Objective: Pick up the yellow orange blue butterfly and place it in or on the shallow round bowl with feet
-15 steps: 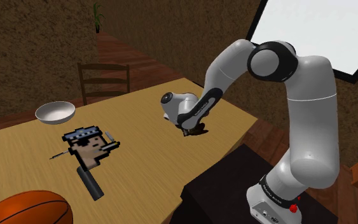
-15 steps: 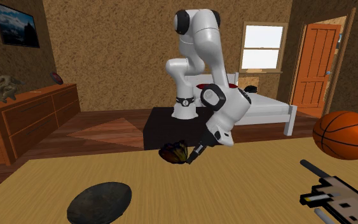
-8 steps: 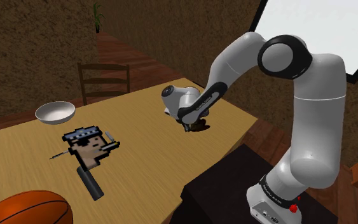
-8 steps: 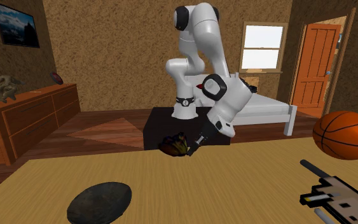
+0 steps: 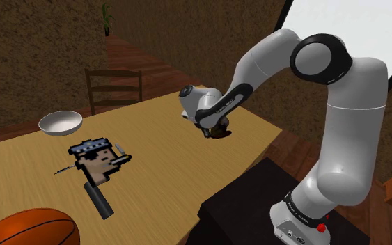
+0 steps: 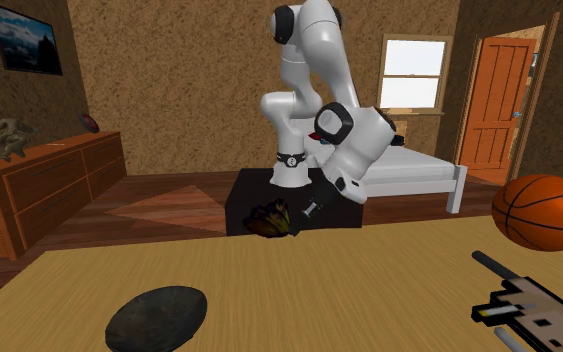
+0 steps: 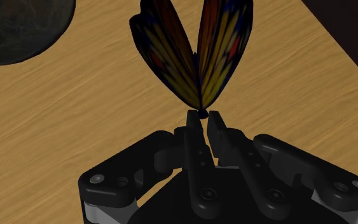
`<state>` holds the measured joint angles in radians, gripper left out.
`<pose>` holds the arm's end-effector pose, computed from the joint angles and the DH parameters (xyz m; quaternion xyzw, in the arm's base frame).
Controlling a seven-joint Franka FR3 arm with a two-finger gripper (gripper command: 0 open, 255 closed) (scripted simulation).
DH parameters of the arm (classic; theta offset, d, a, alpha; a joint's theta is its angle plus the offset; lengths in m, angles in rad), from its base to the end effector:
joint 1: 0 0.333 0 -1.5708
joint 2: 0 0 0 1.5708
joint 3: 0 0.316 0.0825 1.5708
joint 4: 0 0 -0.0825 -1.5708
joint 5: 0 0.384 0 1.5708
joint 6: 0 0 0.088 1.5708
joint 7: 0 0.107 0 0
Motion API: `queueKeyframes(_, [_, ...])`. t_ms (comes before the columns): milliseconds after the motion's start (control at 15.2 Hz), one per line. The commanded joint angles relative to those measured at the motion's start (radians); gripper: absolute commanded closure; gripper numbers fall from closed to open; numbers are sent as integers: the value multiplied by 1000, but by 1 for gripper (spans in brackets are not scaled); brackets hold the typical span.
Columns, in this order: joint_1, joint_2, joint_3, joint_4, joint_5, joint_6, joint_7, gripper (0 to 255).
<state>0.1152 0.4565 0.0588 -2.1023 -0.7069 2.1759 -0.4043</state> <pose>0.5387 0.0704 0.1777 0.8161 0.5004 -0.2009 0.2079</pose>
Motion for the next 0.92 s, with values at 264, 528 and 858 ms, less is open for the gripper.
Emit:
queueKeyframes(264, [-66, 103, -44, 157, -12, 7, -113, 255])
queueKeyframes(528, [-110, 189, -65, 290, -7, 3, -195, 255])
queueKeyframes(858, [-166, 314, -82, 492, 12, -20, -304, 255])
